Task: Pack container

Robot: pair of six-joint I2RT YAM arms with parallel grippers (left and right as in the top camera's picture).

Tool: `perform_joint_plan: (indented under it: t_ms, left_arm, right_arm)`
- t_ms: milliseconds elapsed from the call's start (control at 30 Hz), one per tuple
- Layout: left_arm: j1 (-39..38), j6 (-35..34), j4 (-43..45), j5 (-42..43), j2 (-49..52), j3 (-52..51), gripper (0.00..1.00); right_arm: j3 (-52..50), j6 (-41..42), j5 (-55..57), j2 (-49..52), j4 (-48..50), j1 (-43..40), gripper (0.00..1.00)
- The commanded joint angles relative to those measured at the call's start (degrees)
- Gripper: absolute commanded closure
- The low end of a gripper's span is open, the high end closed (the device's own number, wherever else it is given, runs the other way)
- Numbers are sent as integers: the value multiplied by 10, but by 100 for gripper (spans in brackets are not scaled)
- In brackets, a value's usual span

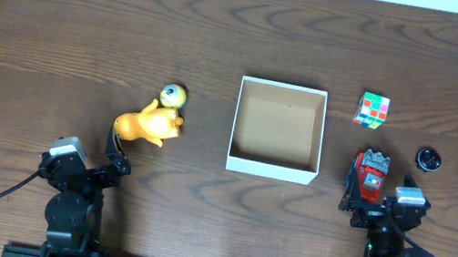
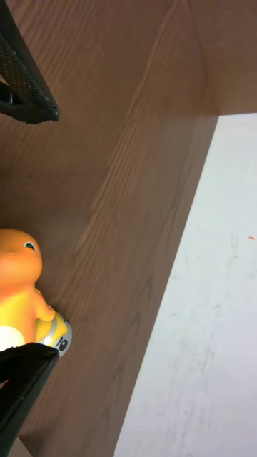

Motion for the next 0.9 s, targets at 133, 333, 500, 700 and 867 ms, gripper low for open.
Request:
perform_joint_plan:
  t_ms: [133,333,500,700,867]
  left_arm:
    - [2,10,-2,-5,-3,-17,2]
    - [2,10,-2,-5,-3,-17,2]
    - [2,10,-2,-5,-3,-17,2]
    - [2,10,-2,-5,-3,-17,2]
    - [2,10,-2,-5,-3,-17,2]
  right_arm:
    - [-3,10,3,-4,0,-5,1]
    - [-3,10,4,-4,4,-5,1]
    - [0,6,10,-4,57,-5,1]
    - [75,6,114,23,34,-5,1]
    - [218,16,169,143,-42,-5,1]
